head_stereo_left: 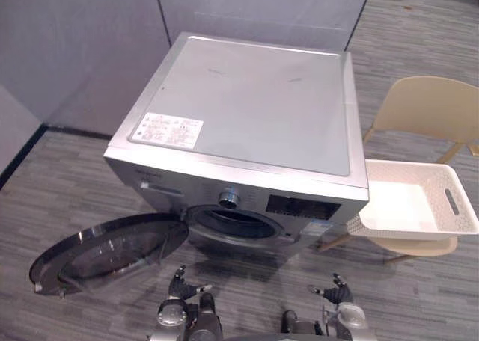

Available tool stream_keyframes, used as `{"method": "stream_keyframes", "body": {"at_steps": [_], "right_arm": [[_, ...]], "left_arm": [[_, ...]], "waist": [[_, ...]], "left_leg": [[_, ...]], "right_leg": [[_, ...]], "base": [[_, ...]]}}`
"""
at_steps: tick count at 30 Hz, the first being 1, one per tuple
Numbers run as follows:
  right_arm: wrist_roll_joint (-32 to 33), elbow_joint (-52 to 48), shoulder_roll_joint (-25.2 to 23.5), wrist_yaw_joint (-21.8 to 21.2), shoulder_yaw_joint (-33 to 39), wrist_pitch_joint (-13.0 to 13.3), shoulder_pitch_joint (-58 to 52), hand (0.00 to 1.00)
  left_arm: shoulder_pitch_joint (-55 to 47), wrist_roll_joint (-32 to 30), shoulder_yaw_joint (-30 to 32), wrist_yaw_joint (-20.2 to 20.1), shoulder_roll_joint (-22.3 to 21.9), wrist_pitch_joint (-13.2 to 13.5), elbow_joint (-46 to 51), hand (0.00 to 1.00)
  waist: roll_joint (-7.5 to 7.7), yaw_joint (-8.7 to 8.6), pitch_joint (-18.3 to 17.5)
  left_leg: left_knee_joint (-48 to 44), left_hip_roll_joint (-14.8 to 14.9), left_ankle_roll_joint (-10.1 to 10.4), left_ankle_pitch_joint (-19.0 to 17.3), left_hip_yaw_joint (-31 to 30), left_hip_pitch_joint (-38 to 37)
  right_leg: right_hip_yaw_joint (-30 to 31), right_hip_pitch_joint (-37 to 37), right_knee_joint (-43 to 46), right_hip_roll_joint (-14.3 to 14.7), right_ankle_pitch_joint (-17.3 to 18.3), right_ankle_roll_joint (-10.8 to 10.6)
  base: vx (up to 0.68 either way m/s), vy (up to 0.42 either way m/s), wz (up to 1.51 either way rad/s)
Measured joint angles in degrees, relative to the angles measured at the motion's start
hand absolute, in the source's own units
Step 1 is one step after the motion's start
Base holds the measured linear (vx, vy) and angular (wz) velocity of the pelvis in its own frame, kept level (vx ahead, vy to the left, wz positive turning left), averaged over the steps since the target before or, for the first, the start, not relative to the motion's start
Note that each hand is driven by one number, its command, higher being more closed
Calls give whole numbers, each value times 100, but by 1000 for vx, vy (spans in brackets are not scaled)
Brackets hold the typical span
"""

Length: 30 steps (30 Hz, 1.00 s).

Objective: Pick up the laundry basket with both hands and put the clothes into the washing machine.

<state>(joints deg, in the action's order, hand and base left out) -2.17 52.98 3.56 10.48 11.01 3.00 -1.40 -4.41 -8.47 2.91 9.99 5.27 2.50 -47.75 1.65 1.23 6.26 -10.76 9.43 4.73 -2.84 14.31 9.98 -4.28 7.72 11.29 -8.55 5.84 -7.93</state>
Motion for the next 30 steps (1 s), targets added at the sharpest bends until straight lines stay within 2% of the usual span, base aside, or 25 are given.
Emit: {"method": "stream_keyframes", "body": {"at_steps": [3, 5, 6, 7, 9, 10, 11, 12, 13, 14, 15, 16, 17, 18, 19, 20, 21, 22, 24, 26, 27, 30], "right_arm": [[2, 16, -2, -19, 3, -15, 172, 0], [26, 12, 11, -18, -28, -22, 222, 0], [64, -11, -8, -16, -23, -35, 233, 0], [122, -33, -105, -15, -26, -92, 122, 0], [159, -27, -186, -20, -29, -105, 20, 0], [158, -10, -205, -14, -26, -96, 18, 0], [158, -14, -171, -1, -17, -93, 74, 0], [159, -22, -109, 52, -20, -80, 157, 0], [161, -46, -95, 97, -21, -50, 233, 0], [162, -36, -86, 159, -16, 2, 342, 0], [161, -25, -24, 205, 12, 3, 437, 0], [161, -11, -32, 211, 22, -6, 443, 0], [160, -11, -106, 214, 19, -9, 430, 0], [160, -32, -138, 230, 22, -4, 351, 0], [160, -33, -145, 251, 23, -5, 325, 0], [159, -37, -150, 321, 27, -6, 318, 0], [157, -41, -127, 340, 47, -2, 326, 0], [155, -44, -101, 356, 67, 2, 326, 0], [154, -3, -40, 406, 149, 21, 325, 0], [146, 109, -14, 417, 148, 47, 349, 0], [142, 259, -83, 405, 143, 45, 326, 0], [144, 338, -121, 401, 147, 45, 259, 0]], "left_arm": [[150, 0, 16, -1, 73, 28, -131, 0], [331, -1, 74, -4, -1, 50, -105, 0], [347, -1, 154, -8, -46, 60, -65, 0], [316, 10, 245, -2, -105, 64, 47, 0], [225, 67, 252, 0, -126, 54, 101, 0], [46, 114, 424, 2, -179, 58, 307, 0], [40, 113, 492, 5, -254, 52, 352, 0], [-24, 116, 594, 5, -408, 55, 404, 0], [-92, 114, 608, 5, -487, 64, 465, 0], [-60, 115, 546, 1, -525, 59, 479, 0], [40, 144, 477, 3, -646, 31, 460, 0], [16, 157, 398, -3, -653, 31, 457, 0], [-84, 168, 358, -3, -649, 49, 462, 0], [-78, 167, 342, -7, -641, 53, 499, 0], [-73, 167, 340, -8, -639, 53, 511, 0], [-63, 167, 334, -7, -631, 53, 533, 0], [-57, 164, 292, -3, -614, 53, 532, 0], [-32, 162, 228, 0, -603, 53, 534, 0], [60, 160, 15, 2, -577, 57, 461, 0], [140, 132, -199, 2, -448, 56, 317, 0], [200, 126, -341, 4, -295, 52, 288, 0], [262, 126, -522, 12, -134, 52, 296, 0]], "waist": [[-84, -10, 99], [-71, 5, 219], [-65, 13, 252], [-42, 24, 363], [15, 114, 353], [146, 268, 291], [110, 298, 281], [-31, 407, 239], [-46, 474, 241], [-38, 443, 315], [-300, 436, 489], [-366, 438, 528], [-374, 417, 527], [-317, 405, 550], [-311, 413, 551], [-280, 408, 561], [-213, 380, 581], [-214, 376, 580], [-218, 256, 575], [-213, 249, 559], [-71, 246, 492], [45, 194, 419]], "left_leg": [[-86, 146, -19, -10, 266, 89], [-198, 200, -208, -97, 352, 215], [-219, 243, -270, -121, 467, 255], [-392, 204, -349, -172, 503, 205], [-532, 169, -386, -193, 443, 154], [-708, 98, -358, -175, 498, 281], [-716, 86, -361, -168, 519, 367], [-538, 133, -428, -29, 512, 483], [-396, 137, -430, 182, 583, 620], [-434, 41, -457, 339, 547, 894], [-424, 90, -341, 466, 308, 1028], [-329, 95, -241, 559, 209, 1025], [-71, 68, -82, 820, 106, 961], [-56, 88, -56, 809, 39, 948], [-194, 106, -83, 793, 40, 956], [-586, 156, -329, 616, 38, 962], [-1001, 209, -416, 311, -14, 972], [-1179, 254, -407, 186, -15, 943], [-1312, 291, -217, -194, -263, 717], [-805, 79, 20, -423, -489, 456], [-548, -83, -32, -347, -443, 390], [-408, -367, -67, -361, -454, 381]], "right_leg": [[106, 353, 104, 149, -474, 49], [-184, 630, 223, 130, -774, 99], [-270, 667, 344, 105, -704, 118], [-454, 954, 2297, -72, 170, 295], [-536, 740, 3240, -67, 457, 92], [-586, 512, 2936, -57, 708, 30], [-628, 453, 2635, 30, 750, 5], [-667, 320, 2065, 192, 833, 46], [-656, 299, 1702, 221, 967, 198], [-713, 316, 1329, 165, 1189, 526], [-859, 312, 1175, 288, 1013, 585], [-923, 294, 1143, 348, 949, 609], [-1062, 252, 1089, 344, 883, 672], [-1237, 254, 1076, 289, 830, 744], [-1286, 249, 1076, 259, 809, 775], [-1340, 254, 1075, 193, 761, 785], [-1384, 261, 1055, 99, 678, 768], [-1399, 272, 1035, 47, 637, 732], [-1458, 291, 915, -111, 476, 529], [-1379, 275, 791, -190, 403, 394], [-1342, 229, 526, -274, 233, 312], [-1341, 102, 123, -395, -7, 196]], "base": [[-104, 99, -74], [-214, 125, -61], [-246, 41, -22], [-196, -15, 2], [-135, -36, 10], [-140, -52, -12], [-216, -6, -30], [-223, -21, -29], [-275, -58, 1], [-289, -92, 30], [-269, -48, 44], [-257, -21, 44], [-219, -23, 49], [-210, -17, 50], [-187, 4, 41], [-146, 35, 34], [-117, 58, 33], [-102, 121, 36], [-117, 269, 30], [-90, 295, 6], [-74, 240, 6], [-7, 177, 19]]}}
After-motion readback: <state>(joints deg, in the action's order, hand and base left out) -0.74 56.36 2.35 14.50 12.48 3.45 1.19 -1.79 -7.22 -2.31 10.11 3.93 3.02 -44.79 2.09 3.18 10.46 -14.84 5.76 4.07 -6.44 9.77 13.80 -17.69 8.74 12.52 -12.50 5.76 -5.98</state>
